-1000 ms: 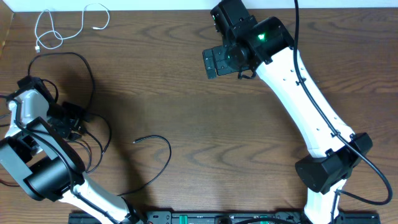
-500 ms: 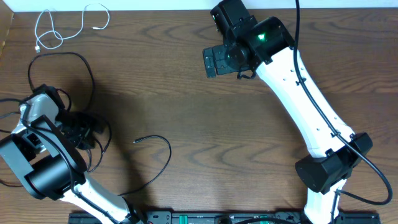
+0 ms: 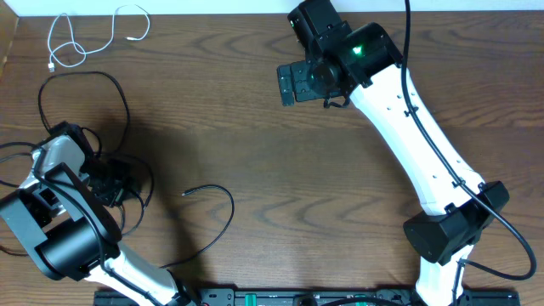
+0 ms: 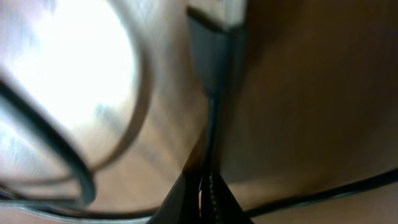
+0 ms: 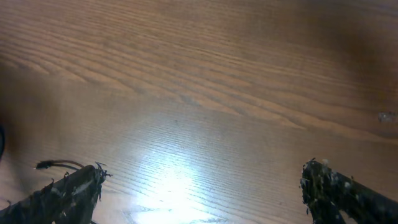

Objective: Untangle cables

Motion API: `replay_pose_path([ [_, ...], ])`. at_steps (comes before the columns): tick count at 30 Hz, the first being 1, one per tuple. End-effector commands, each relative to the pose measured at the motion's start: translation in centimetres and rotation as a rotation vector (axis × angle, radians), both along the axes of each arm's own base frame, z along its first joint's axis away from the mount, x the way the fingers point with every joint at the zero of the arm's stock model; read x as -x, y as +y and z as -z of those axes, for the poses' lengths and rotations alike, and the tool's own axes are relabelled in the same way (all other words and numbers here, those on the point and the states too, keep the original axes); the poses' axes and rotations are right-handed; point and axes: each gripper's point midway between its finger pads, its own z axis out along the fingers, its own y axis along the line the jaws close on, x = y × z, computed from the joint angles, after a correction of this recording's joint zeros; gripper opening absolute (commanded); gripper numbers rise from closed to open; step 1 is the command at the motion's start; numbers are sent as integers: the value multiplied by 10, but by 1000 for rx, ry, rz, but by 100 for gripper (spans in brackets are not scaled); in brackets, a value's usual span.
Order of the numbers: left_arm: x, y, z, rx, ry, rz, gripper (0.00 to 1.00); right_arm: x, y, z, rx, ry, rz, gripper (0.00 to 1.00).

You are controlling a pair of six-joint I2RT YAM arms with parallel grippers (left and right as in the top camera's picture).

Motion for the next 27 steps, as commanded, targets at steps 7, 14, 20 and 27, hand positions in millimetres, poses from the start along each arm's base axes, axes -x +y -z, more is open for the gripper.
replay_pose_path([
  [7,46,-35,-1,148,192,10,8,-5,2,3,-11,-5,14,99],
  [14,38,-30,-10,143,176,13,8,-7,3,2,-16,-12,14,99],
  [20,18,-16,-46,129,150,27,8,-8,4,6,-15,-11,14,99],
  [27,-2,-4,-70,97,96,27,98,-14,7,19,-17,-14,14,99],
])
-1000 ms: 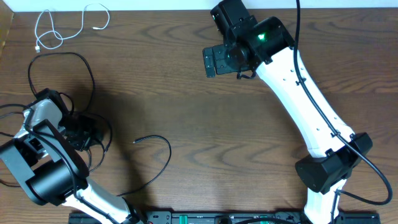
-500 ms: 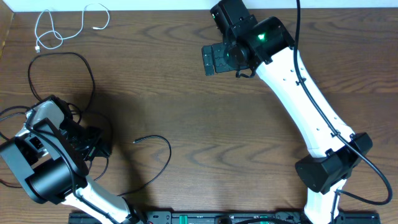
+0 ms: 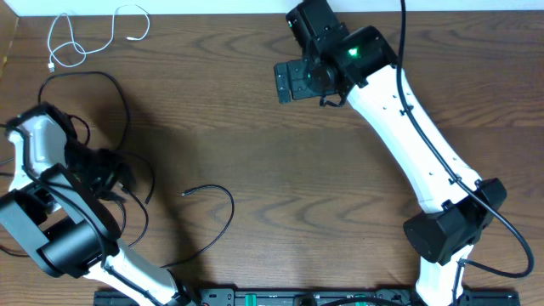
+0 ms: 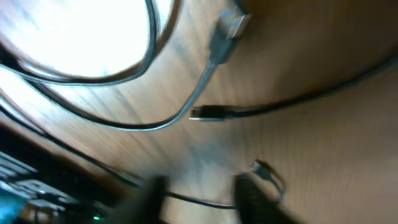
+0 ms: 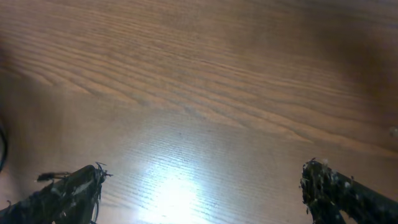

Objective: Untangle cables

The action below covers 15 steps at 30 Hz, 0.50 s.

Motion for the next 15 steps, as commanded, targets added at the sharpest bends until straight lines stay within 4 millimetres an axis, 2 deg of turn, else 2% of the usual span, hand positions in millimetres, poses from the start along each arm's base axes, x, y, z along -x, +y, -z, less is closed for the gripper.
replay_pose_path([
  [1,-12,6,-6,-13,-36,8,98,-3,0,12,1,14,14,99],
  [4,-22,11,-10,-31,-78,23,98,-5,2,12,-3,7,14,99],
  [6,-41,19,-11,-52,-177,82,98,-7,2,11,-7,0,14,99],
  [11,-87,34,-10,-115,-366,76,98,-9,4,9,-15,-12,14,99],
  [15,-101,36,-10,-150,-403,58,98,-8,4,10,-13,-8,14,99],
])
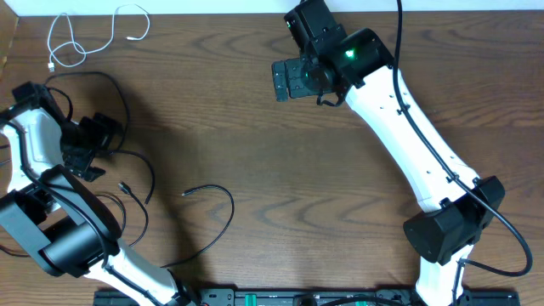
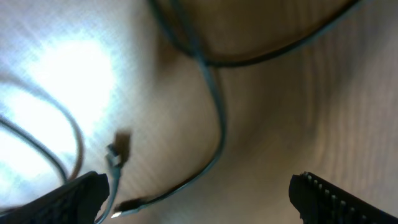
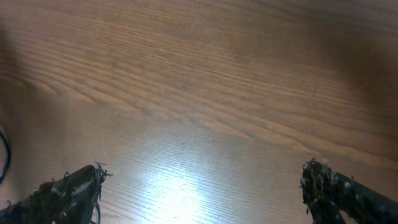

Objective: Untangle cables

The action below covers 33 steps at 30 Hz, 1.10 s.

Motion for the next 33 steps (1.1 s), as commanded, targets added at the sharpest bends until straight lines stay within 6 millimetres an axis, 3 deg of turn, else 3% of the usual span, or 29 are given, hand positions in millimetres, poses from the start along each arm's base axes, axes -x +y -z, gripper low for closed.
replay_pose_path([
  [1,-13,-5,0,-8,-25,17,98,0,-2,7,7,18,16,99],
  [14,-47,-17,3,-144,-79,97,100,2,-3,8,14,30,15,99],
  [24,-28,-9,23,-194,31,-83,94,8,-7,11,16,60,42,99],
  [29,-20,-19,36,-163,66,-94,91,8,-7,11,13,61,48,99],
  [33,-25,-30,42,-164,64,-64,88,7,-6,11,9,61,55,99],
])
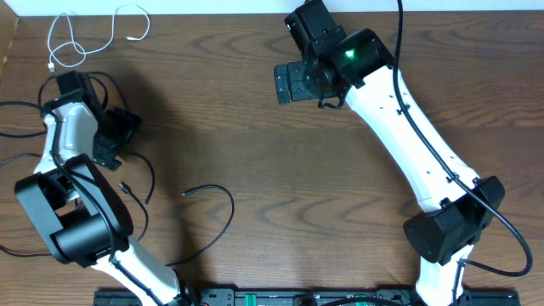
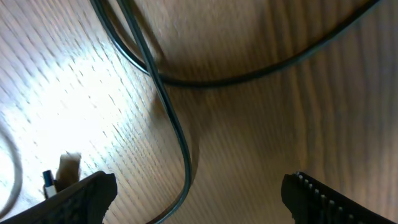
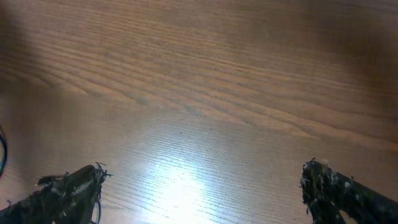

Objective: Untangle cables

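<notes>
Black cables lie tangled at the table's left; one loose end (image 1: 185, 193) points toward the middle. My left gripper (image 1: 115, 136) hovers open over the upper part of the tangle. In the left wrist view its gripper (image 2: 199, 199) has the jaws wide apart, and a dark cable (image 2: 174, 127) runs between them without touching either finger. A small plug (image 2: 62, 171) lies by the left finger. My right gripper (image 1: 289, 83) is open at the top middle, over bare wood; in its own view the gripper (image 3: 202, 193) holds nothing.
A thin white cable (image 1: 133, 38) lies coiled by itself in the far left corner. The table's dark wooden top (image 1: 340, 212) spreads between the arms. The right arm's white links (image 1: 408, 119) cross the right half.
My left gripper, still wide open, has shifted a little to the right over the tangle, and its wrist has turned. The right arm has barely moved.
At first my left gripper was shut on a black cable low in the tangle. Then the jaws were apart and the cable lay free. After that the open gripper stood farther up the table, and now it hangs over the tangle's upper loops.
</notes>
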Motion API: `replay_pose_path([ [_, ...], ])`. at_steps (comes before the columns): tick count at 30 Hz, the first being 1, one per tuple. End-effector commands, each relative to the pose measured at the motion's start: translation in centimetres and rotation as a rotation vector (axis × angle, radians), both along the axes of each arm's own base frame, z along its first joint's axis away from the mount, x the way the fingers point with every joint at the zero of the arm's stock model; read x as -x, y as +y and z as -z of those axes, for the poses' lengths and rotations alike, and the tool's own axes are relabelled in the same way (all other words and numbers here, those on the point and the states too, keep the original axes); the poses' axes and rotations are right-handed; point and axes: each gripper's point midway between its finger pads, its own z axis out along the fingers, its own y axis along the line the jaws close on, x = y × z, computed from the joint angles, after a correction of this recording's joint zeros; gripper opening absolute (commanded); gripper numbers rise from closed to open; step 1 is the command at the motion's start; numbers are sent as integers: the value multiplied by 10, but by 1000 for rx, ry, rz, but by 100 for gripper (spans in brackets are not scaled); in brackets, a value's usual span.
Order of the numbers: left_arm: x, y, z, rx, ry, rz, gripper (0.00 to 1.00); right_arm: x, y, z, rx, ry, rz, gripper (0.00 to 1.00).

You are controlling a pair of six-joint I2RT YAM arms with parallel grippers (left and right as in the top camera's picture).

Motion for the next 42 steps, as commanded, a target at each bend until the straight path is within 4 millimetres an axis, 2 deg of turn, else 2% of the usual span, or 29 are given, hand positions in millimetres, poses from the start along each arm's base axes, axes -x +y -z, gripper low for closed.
replay_pose_path([
  [1,-4,-12,14,-4,24,15,88,-1,-1,6,-1,17,25,99],
  [3,-10,-17,20,-15,16,34,86,0,-2,6,1,21,25,99],
  [5,-15,-21,26,-18,11,48,78,2,-2,7,7,28,24,99],
  [6,-16,-24,31,-16,16,56,71,4,-3,8,12,35,23,99],
  [14,-8,-8,35,-108,68,43,70,6,-4,9,18,43,22,99],
  [22,-6,-10,37,-101,69,44,69,5,-3,9,16,39,22,99],
  [24,-1,-12,37,-90,90,46,63,5,-4,9,16,40,22,99],
  [26,2,-13,38,-85,104,47,62,5,-4,9,16,40,22,99],
  [29,7,-15,40,-78,121,48,53,5,-4,9,16,40,22,99],
  [34,12,-17,47,-71,139,49,50,5,-4,9,16,40,22,99],
  [38,13,-17,52,-67,151,49,35,5,-4,9,16,40,22,99],
  [42,12,-18,56,-56,149,-4,26,5,-4,9,16,40,22,99],
])
